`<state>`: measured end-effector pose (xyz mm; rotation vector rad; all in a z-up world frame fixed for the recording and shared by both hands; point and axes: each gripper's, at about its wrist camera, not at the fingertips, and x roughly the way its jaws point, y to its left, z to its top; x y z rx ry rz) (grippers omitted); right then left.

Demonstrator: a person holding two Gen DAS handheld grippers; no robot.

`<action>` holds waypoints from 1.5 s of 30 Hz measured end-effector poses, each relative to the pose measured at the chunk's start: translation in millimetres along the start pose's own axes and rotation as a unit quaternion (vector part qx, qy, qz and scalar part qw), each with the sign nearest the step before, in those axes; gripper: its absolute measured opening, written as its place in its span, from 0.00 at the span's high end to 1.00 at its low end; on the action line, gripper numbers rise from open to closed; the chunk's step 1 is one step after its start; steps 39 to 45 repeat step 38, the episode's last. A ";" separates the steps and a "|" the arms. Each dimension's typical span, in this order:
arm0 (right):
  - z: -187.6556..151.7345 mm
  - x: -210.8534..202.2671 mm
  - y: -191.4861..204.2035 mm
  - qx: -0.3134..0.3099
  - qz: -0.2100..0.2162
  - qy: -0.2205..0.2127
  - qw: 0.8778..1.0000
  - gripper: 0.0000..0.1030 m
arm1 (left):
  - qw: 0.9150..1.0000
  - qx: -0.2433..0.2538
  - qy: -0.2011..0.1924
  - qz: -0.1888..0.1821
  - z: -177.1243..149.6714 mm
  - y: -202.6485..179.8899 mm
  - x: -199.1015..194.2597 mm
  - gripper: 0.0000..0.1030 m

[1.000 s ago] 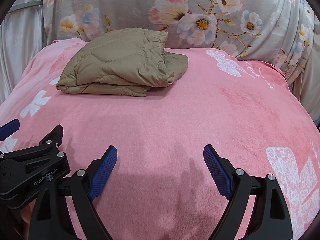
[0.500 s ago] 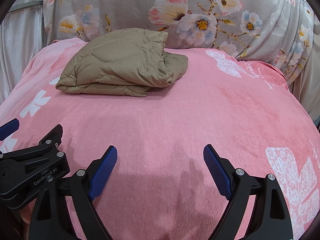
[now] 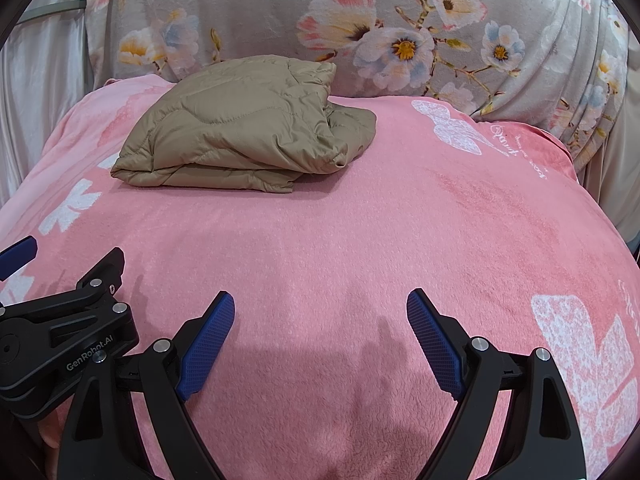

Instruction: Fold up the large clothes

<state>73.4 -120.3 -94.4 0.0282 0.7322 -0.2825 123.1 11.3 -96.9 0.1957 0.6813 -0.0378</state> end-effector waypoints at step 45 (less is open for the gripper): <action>-0.1 0.2 -4.0 -0.004 -0.002 -0.001 1.000 0.17 | 1.000 0.007 -0.009 0.001 4.4 -1.1 -1.1 0.15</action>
